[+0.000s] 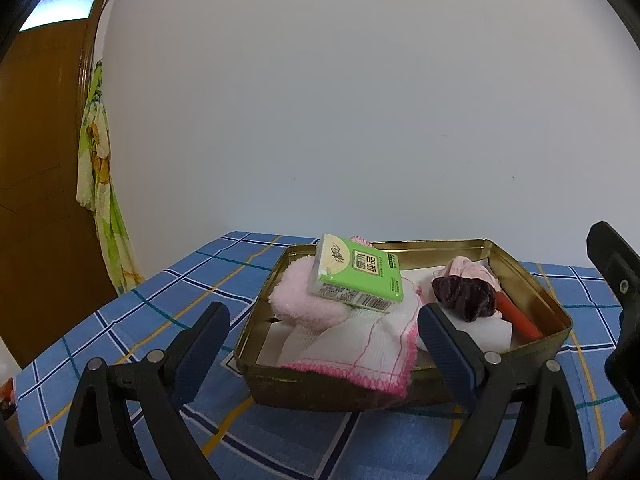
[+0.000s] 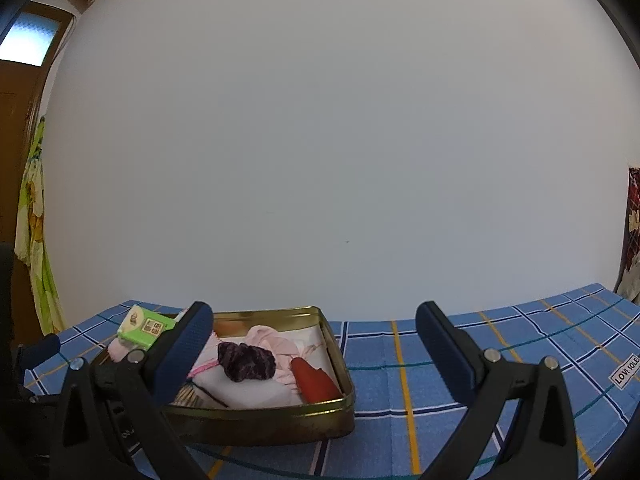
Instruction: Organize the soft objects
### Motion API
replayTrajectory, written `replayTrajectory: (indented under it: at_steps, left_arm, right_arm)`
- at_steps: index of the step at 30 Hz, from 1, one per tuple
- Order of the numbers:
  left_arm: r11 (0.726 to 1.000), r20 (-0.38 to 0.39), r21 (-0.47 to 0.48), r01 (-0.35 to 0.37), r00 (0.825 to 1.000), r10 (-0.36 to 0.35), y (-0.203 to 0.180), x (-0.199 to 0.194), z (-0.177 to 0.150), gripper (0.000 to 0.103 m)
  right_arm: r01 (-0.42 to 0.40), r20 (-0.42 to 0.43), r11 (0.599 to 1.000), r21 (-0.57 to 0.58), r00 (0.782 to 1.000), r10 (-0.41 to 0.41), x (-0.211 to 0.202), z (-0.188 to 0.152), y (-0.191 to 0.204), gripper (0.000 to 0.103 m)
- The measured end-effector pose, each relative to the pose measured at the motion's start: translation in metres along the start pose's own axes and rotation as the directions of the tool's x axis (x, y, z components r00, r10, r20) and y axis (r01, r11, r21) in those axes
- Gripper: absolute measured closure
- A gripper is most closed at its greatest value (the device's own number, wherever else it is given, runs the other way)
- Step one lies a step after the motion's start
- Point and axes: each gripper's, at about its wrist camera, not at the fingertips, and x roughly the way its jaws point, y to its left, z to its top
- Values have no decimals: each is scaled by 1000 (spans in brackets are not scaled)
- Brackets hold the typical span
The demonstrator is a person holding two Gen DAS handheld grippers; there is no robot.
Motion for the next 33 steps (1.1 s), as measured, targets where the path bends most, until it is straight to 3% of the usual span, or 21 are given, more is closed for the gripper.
replayTrajectory:
  at_steps: [33]
  left_arm:
    - [1000,67,7,-12,998,12,5,-28,-7,6]
  right_arm:
    - [8,58,1000,8,998,-9,-26,0,-3,0]
